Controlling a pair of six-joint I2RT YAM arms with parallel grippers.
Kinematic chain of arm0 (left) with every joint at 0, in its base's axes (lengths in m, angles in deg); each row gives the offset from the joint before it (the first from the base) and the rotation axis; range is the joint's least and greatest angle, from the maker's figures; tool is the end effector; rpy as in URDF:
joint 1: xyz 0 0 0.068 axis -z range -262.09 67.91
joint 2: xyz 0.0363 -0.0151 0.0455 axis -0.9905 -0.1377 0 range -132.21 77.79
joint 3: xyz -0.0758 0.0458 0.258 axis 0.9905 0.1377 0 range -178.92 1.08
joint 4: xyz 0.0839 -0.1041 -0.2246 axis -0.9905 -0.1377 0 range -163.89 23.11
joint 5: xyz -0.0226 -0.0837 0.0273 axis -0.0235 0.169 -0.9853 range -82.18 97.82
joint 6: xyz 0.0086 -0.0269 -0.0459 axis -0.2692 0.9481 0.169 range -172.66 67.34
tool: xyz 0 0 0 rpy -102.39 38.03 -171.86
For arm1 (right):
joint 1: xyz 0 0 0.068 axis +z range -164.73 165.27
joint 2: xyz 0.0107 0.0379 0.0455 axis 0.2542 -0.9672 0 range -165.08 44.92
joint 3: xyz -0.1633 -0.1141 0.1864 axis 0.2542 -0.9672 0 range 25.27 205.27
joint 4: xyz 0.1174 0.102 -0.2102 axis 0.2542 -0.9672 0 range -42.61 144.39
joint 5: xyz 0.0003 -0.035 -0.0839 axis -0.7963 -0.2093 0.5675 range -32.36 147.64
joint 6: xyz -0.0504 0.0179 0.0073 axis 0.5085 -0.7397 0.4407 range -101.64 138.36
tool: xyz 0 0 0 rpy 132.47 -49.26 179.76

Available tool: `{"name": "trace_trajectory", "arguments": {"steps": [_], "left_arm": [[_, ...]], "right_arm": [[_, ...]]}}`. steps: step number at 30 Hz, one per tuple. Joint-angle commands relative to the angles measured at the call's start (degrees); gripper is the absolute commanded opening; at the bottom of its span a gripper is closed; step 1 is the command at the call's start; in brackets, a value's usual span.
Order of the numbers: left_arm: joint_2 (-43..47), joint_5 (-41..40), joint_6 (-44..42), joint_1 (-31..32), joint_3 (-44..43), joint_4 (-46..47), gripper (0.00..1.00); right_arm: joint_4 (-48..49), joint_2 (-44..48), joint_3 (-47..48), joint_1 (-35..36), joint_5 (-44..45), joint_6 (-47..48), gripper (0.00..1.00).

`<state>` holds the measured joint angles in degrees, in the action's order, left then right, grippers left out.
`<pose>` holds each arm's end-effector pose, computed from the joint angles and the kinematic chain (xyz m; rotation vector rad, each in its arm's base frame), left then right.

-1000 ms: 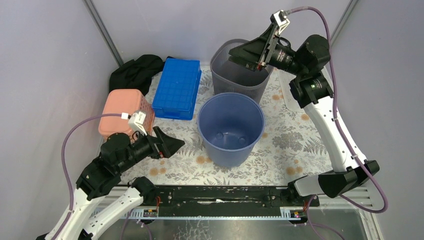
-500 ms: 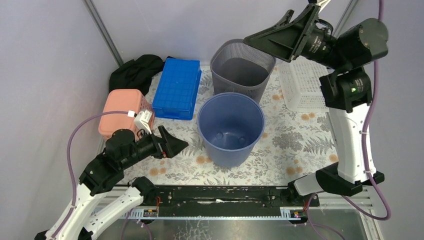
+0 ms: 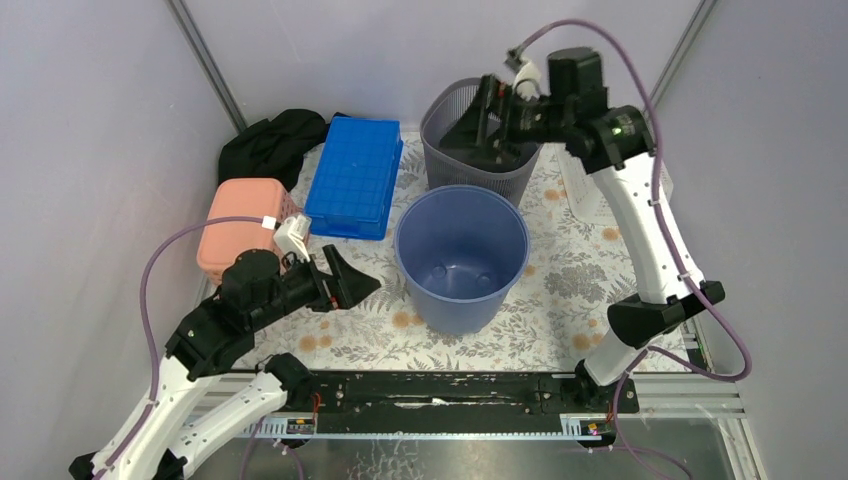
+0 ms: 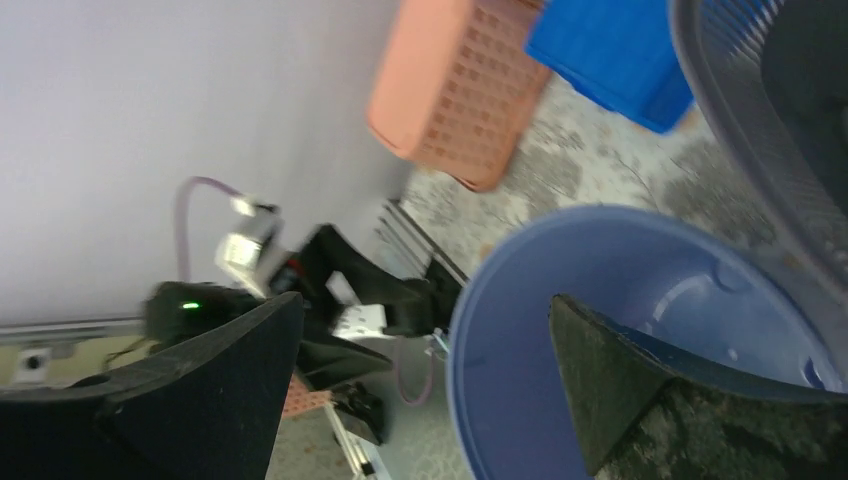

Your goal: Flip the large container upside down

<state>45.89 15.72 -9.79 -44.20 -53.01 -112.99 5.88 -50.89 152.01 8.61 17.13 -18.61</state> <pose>0.0758 -0.0652 0.3568 0.0029 2.1407 -1.0137 0.2869 0.1490 0.5230 -0.2950 2.0205 1.3540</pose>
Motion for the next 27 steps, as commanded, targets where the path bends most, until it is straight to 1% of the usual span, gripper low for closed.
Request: {"name": "trace_trajectory", "arguments": {"steps": [1, 8, 10, 11, 13, 17, 20, 23, 27], "left_arm": [[-0.34, -2.43, 0.37, 0.26, -3.34, -0.95, 1.00], [0.03, -3.27, 0.70, 0.26, -3.62, -2.89, 1.00], [0.46, -3.41, 1.01, 0.24, -3.32, -3.25, 1.00], [0.72, -3.37, 1.13, 0.28, -3.19, -3.22, 1.00], [1.26, -3.15, 1.60, 0.26, -2.92, -3.16, 1.00], [1.83, -2.04, 1.65, 0.27, -2.95, -3.20, 1.00], [2.51, -1.50, 1.45, 0.26, -3.37, -3.83, 1.00], [3.17, -0.84, 1.21, 0.25, -3.65, -4.69, 1.00], [4.35, 0.78, 0.94, 0.26, -3.75, -5.73, 1.00]], "right_arm": [[-9.39, 5.85, -4.01, 7.75, 12.90, 7.81, 0.98], [-10.30, 9.30, -13.54, 21.61, 30.34, 2.42, 0.95], [-10.57, 8.89, -15.41, 25.25, 34.20, -0.44, 0.87], [-10.61, 8.52, -16.05, 26.74, 35.78, -1.63, 0.85], [-11.26, 7.05, -16.21, 30.11, 40.27, -3.53, 0.85], [-14.07, 2.26, -13.22, 35.01, 46.95, -6.02, 0.85], [-17.81, -2.49, -8.59, 37.74, 51.48, -7.76, 0.85], [-20.57, -6.59, -4.10, 39.42, 53.75, -9.02, 0.84], [-24.48, -12.34, 2.08, 40.99, 55.74, -10.65, 0.81]]}}
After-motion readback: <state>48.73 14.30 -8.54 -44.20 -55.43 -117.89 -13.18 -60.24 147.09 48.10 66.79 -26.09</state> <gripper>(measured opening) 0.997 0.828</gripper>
